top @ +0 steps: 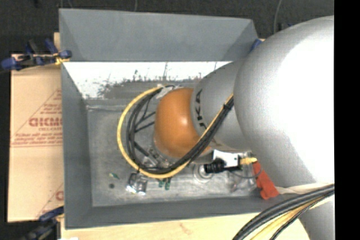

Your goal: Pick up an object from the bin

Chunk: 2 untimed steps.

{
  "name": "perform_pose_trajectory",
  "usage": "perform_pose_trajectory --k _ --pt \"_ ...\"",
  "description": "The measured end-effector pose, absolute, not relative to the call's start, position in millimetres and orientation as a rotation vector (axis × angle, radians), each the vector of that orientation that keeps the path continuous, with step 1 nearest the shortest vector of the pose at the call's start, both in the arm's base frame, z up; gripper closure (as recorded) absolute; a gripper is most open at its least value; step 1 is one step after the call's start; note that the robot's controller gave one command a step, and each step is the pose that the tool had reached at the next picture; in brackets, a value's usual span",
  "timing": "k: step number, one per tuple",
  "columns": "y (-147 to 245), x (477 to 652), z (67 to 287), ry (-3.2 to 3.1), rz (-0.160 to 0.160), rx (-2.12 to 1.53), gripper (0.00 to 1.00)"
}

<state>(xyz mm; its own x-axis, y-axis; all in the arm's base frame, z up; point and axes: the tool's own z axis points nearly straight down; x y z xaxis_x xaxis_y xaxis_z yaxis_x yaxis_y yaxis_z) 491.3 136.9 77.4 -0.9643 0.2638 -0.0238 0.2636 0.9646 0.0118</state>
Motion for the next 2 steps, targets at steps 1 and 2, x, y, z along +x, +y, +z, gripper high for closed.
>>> perform_pose_trajectory --k 1,2 --pt "131.1 500.9 139.0 3.111 0.006 0.370 1.00" --pt "130.6 498.8 134.9 3.118 0.001 0.371 0.00"
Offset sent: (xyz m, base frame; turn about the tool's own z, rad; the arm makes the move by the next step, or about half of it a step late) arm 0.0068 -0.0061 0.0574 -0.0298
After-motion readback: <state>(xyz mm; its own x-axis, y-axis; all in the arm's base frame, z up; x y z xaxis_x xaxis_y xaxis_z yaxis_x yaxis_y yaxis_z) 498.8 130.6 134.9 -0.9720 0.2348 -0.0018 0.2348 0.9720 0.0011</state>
